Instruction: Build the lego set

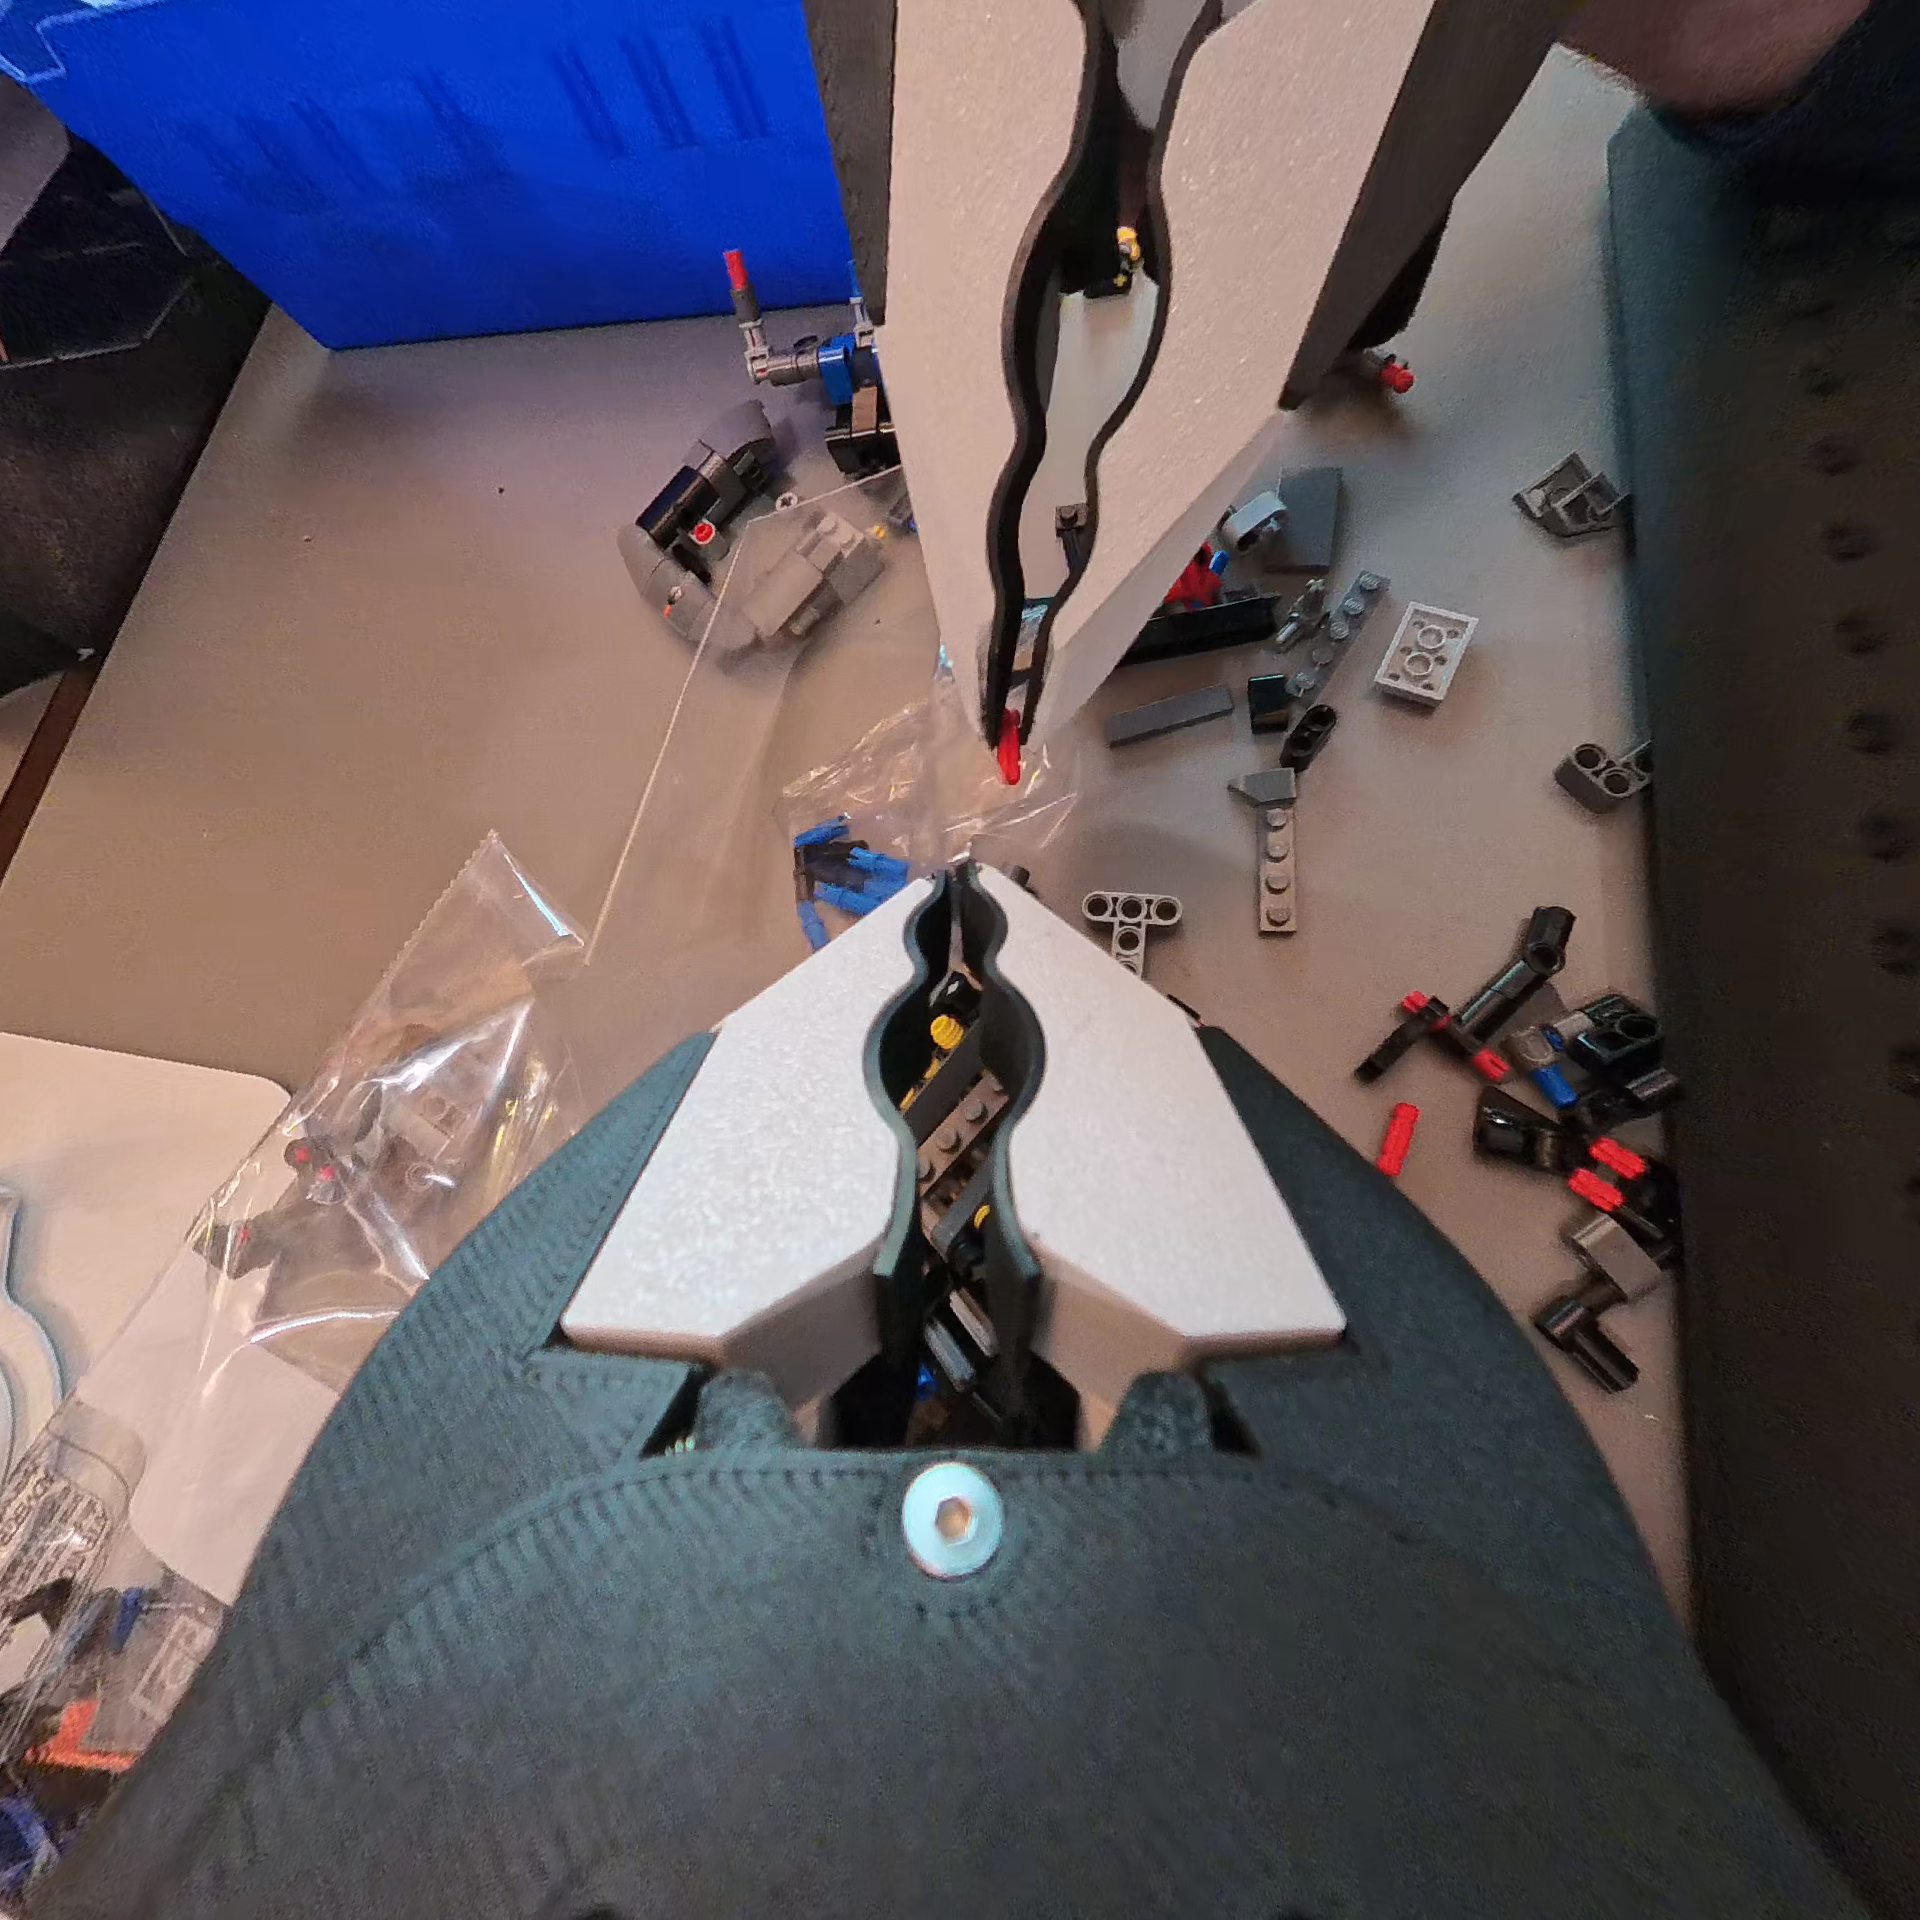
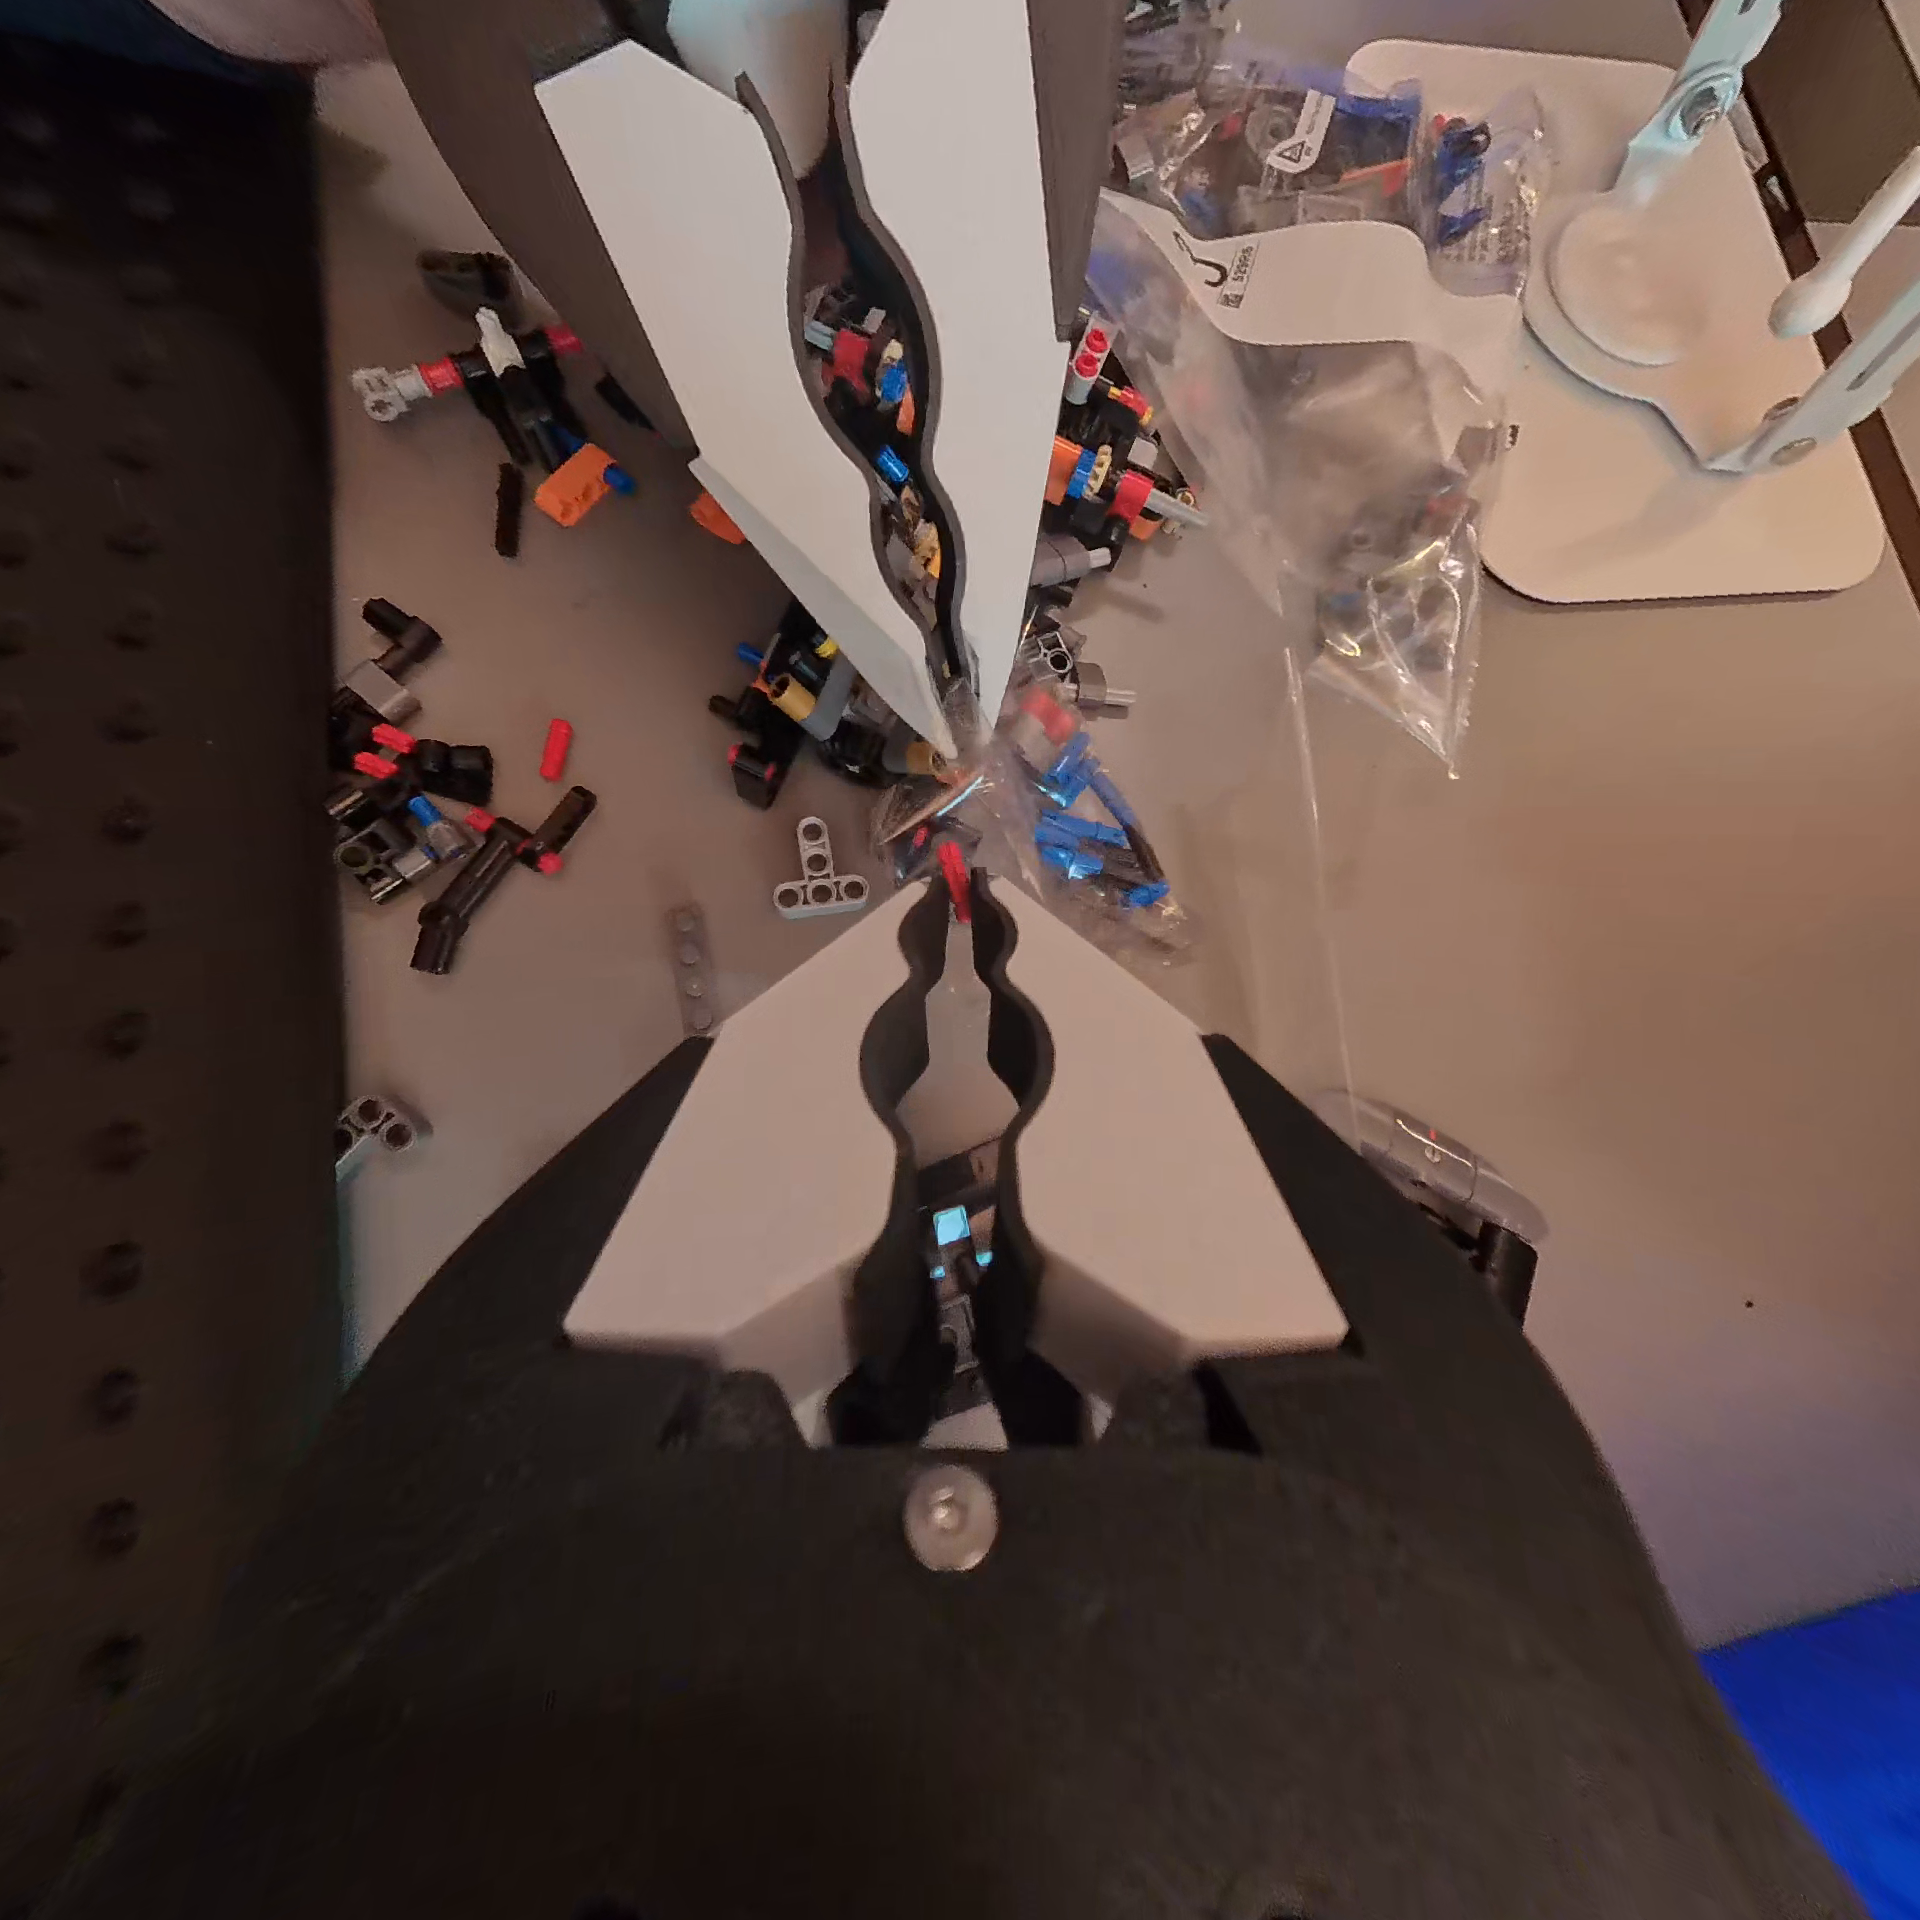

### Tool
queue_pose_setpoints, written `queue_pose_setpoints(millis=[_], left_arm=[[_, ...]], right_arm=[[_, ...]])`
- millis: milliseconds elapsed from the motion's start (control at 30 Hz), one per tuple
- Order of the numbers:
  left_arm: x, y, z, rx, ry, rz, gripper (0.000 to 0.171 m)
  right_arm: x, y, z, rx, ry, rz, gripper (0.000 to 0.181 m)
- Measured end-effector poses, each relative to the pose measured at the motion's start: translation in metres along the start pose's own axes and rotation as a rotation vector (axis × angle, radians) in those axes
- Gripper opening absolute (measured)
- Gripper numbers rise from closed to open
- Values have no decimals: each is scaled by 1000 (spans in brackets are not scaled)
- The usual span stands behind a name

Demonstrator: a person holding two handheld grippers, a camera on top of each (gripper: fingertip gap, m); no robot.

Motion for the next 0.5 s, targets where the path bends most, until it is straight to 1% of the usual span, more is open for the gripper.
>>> queue_pose_setpoints(millis=[367,500], left_arm=[[0,-1,0,-2,-1,4,0],[0,-1,0,-3,-2,5,0]], right_arm=[[1,1,0,2,-3,23,1],[2,2,-1,11,-6,23,5]])
Point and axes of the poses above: each gripper's, where its closed fingertips meet, y back along the fingers, z out of its underside, x = y × z across the jaws, the point moved 9 cm from there along y, back along the fingers, and after that the axes turned 8 degrees about -x, right-handed, at the moved point
